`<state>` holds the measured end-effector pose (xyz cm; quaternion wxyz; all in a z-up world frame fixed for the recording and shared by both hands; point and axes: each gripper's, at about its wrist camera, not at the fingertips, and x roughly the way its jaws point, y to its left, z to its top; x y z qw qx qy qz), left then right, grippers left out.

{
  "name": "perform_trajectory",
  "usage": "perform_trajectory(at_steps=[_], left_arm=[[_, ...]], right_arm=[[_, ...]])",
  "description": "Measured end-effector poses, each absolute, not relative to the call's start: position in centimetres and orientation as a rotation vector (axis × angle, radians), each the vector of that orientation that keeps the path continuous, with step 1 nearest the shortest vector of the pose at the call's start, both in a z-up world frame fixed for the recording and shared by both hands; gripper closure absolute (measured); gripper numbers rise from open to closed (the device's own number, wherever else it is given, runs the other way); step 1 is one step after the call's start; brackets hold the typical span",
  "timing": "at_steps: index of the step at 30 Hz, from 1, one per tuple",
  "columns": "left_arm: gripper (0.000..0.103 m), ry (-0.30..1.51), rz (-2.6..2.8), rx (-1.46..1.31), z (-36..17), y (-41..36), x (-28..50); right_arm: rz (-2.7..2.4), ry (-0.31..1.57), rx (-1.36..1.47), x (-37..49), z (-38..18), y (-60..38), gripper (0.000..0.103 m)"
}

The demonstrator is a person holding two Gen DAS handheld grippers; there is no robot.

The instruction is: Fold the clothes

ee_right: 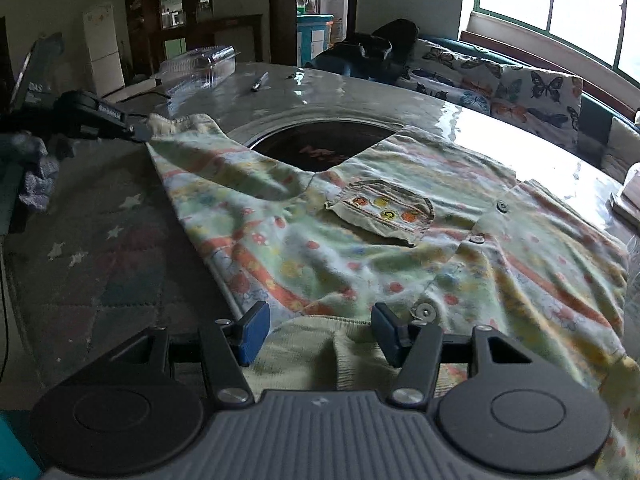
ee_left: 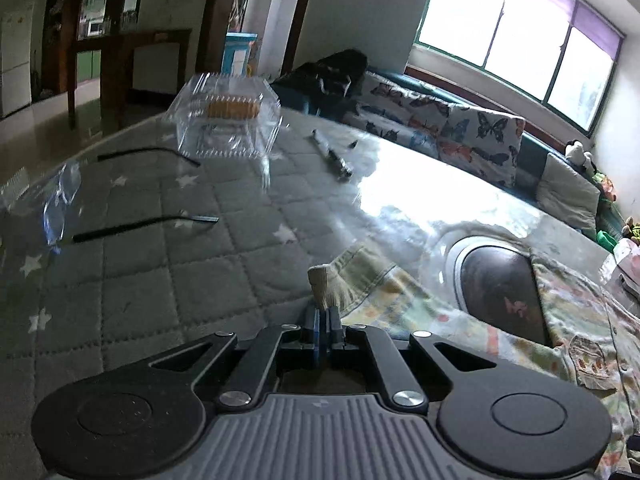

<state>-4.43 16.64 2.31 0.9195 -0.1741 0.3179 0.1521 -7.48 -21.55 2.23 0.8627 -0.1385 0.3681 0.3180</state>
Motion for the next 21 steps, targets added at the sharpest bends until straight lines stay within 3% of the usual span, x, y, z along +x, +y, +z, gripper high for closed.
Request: perform_trajectory(at_steps=[11, 21], left_arm=[[0.095, 0.619, 0.294, -0.284, 5.3, 15.0, -3.4], [0.095, 0.741, 0.183, -0.214, 2.4, 10.7, 1.6]], right_arm=[[0.611, 0.718, -0.2, -7.0, 4.9, -24.8, 0.045], [0.427, 0.75, -0.138, -5.2, 3.6, -30.0, 0.045]])
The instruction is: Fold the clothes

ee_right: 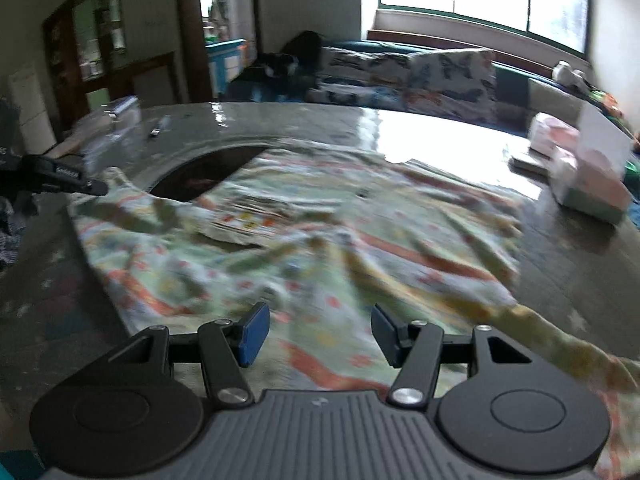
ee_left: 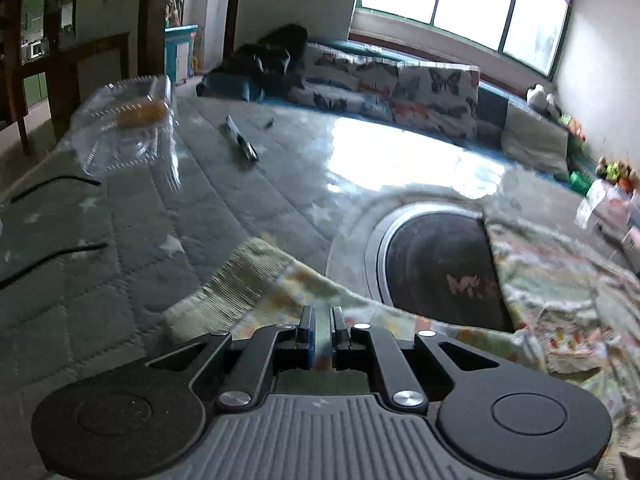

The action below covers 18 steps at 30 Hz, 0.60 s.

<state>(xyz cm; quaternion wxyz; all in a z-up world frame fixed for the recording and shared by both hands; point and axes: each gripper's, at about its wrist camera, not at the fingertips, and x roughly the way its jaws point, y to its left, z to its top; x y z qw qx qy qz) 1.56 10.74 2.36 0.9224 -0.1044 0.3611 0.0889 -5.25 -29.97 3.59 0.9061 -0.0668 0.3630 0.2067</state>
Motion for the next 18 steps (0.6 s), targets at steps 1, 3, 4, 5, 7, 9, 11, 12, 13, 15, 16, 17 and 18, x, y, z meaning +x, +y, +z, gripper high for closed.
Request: perform_trajectory(at_steps=[1, 3, 4, 5, 7, 9, 11, 12, 13, 15, 16, 17, 18], left_arm=[[0.095, 0.746, 0.189, -0.199, 2.0, 10.6, 1.9], [0.095, 0.738, 0.209, -0.169, 1.8, 10.6, 2.2], [0.095, 0.736, 0.216, -0.16, 1.8, 10.7, 2.4], [0.095, 0.734, 0.221, -0.163, 1.7, 11.0, 2.6], [0.093, 0.727, 0.239, -0.156, 1.6, 11.5, 2.8], [0.093, 0.718, 0.253, -0.146, 1.5, 11.9, 3.0], [0.093, 0.712, 0.261, -0.139, 1.4, 12.2, 3.1], [0.093, 0.717, 0.263, -0.138, 1.5, 12.1, 3.3], [0.093, 0.723, 0.266, -0.13, 1.6, 12.0, 3.4], [0.092, 0.736, 0.264, -0.133, 1.9, 11.8, 3.6], [0.091, 0.742, 0.257, -0.14, 2.1, 11.7, 3.6], [0.091, 0.745, 0.242, -0.152, 2.3, 11.4, 3.6], [0.091, 0.747, 0.224, -0.159, 2.5, 11.1, 3.5]], right_arm=[[0.409, 0.754, -0.137, -5.1, 3.4, -30.5, 0.045], [0.388, 0.769, -0.126, -4.9, 2.9, -31.2, 0.045], [0.381, 0.776, -0.121, -4.8, 2.7, -31.5, 0.045], [0.376, 0.78, -0.121, -4.9, 2.5, -31.8, 0.045], [0.371, 0.792, -0.123, -4.9, 2.0, -32.1, 0.045], [0.368, 0.796, -0.124, -5.0, 1.7, -32.3, 0.045], [0.371, 0.796, -0.127, -5.0, 1.7, -32.5, 0.045], [0.372, 0.795, -0.129, -5.1, 1.7, -32.6, 0.045], [0.374, 0.795, -0.13, -5.1, 1.7, -32.6, 0.045], [0.37, 0.796, -0.125, -4.9, 2.0, -32.9, 0.045], [0.366, 0.793, -0.12, -4.9, 2.2, -33.1, 0.045], [0.359, 0.788, -0.117, -4.8, 2.4, -33.3, 0.045], [0.355, 0.781, -0.11, -4.8, 2.8, -33.6, 0.045]])
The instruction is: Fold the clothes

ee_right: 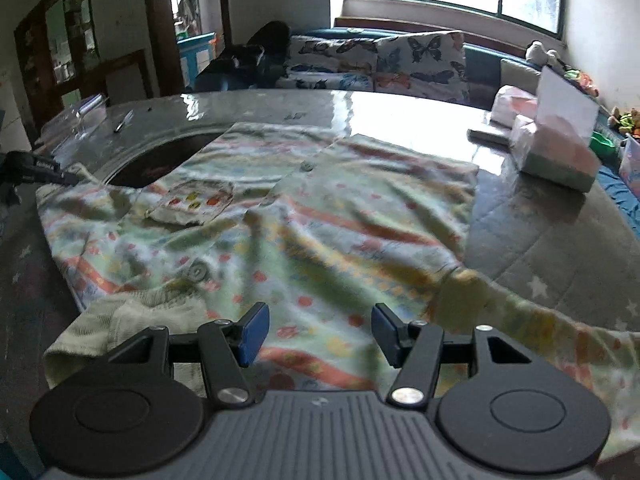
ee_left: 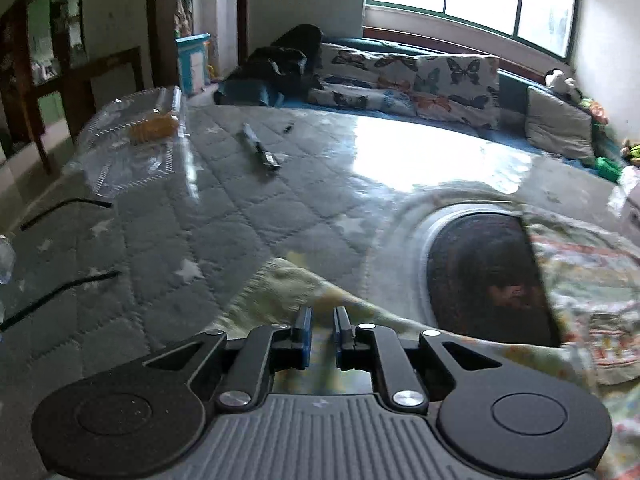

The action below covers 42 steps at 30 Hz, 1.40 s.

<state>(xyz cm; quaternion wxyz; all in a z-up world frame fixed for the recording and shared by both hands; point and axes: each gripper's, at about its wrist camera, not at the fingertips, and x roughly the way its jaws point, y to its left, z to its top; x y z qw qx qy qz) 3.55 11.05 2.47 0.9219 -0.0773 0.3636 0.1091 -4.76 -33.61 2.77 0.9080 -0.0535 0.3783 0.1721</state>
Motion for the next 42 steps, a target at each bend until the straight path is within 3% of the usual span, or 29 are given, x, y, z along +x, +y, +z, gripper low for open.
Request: perform_trajectory(at_steps=[10, 14, 25, 28, 30, 33, 42], left_arm=[[0.082, 0.743, -0.035, -0.139, 4.1, 3.2, 4.4], [0.074, 0.75, -0.119, -0.111, 4.0, -0.1, 5.2], [0.077, 0.779, -0.189, -0.024, 2.2, -3.1, 5.8], [0.08, 0.774, -0.186, -0.004, 2.1, -3.2, 5.9], [0.08, 0.771, -0.184, 0.008, 1.9, -3.2, 5.9], [0.081, 0.769, -0.176, 0.013, 1.6, -2.9, 5.8], [0.081, 0.751, -0.166, 0.052, 1.0, -3.4, 5.9]], right_arm=[[0.263, 0.745, -0.074, -0.9, 4.7, -36.3, 0.048], [0.227, 0.743, -0.071, 1.6, 4.9, -37.1, 0.05], [0.136, 0.77, -0.01, 9.0, 3.2, -39.1, 0.065], [0.121, 0.782, 0.003, 10.7, 2.4, -39.3, 0.073], [0.117, 0.788, 0.005, 11.5, 2.0, -39.2, 0.087], [0.112, 0.799, 0.006, 12.6, 1.3, -39.0, 0.093], [0.092, 0.779, -0.029, 15.2, 0.8, -38.1, 0.097]])
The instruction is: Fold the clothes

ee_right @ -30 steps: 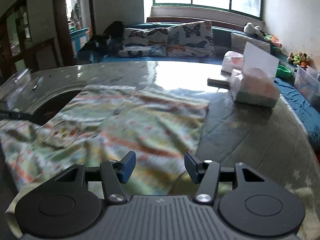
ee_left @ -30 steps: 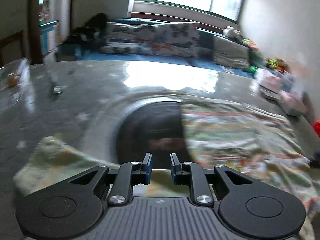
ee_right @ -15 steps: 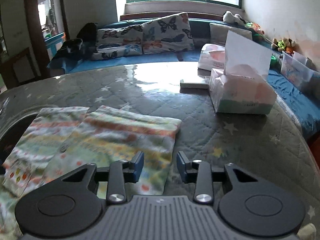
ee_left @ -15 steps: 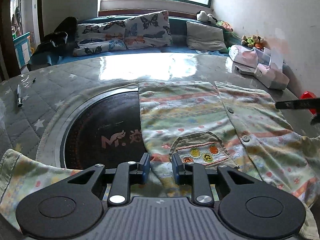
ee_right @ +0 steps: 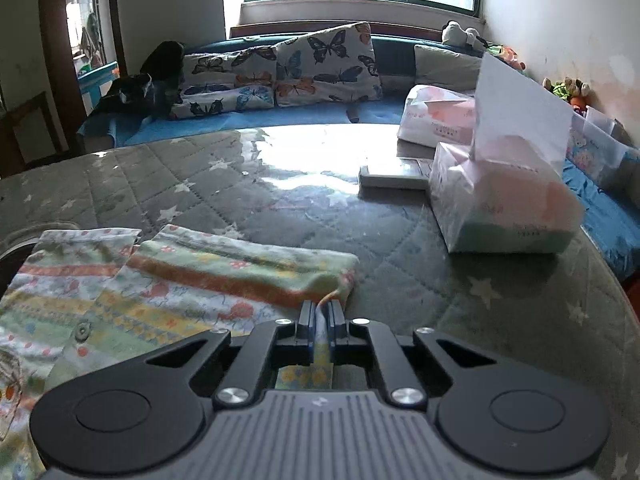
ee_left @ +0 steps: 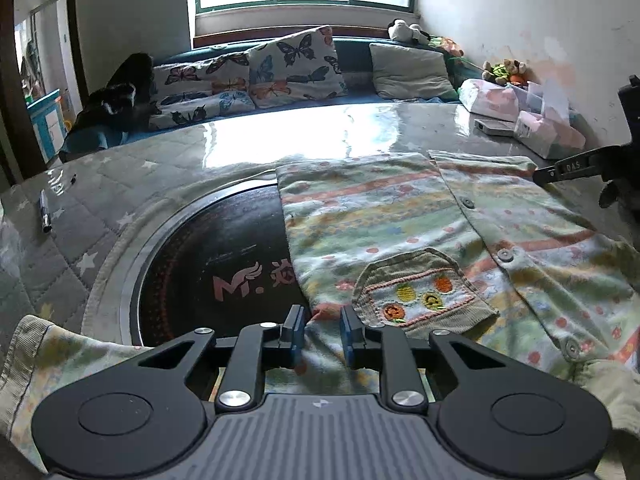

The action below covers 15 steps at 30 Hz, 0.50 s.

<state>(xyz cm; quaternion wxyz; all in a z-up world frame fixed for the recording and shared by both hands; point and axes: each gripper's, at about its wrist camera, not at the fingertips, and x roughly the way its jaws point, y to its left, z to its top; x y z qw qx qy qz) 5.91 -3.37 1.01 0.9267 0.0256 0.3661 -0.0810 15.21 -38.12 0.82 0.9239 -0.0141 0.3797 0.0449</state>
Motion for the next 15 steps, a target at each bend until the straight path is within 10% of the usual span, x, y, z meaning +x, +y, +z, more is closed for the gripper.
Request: perform_trajectory(at_steps=[15], left_arm=[[0.079, 0.714, -0.228, 0.003, 3.5, -5.2, 4.5]], right_arm=[[0.173, 0.775, -0.105, 7.7, 5.2, -38.9, 0.081]])
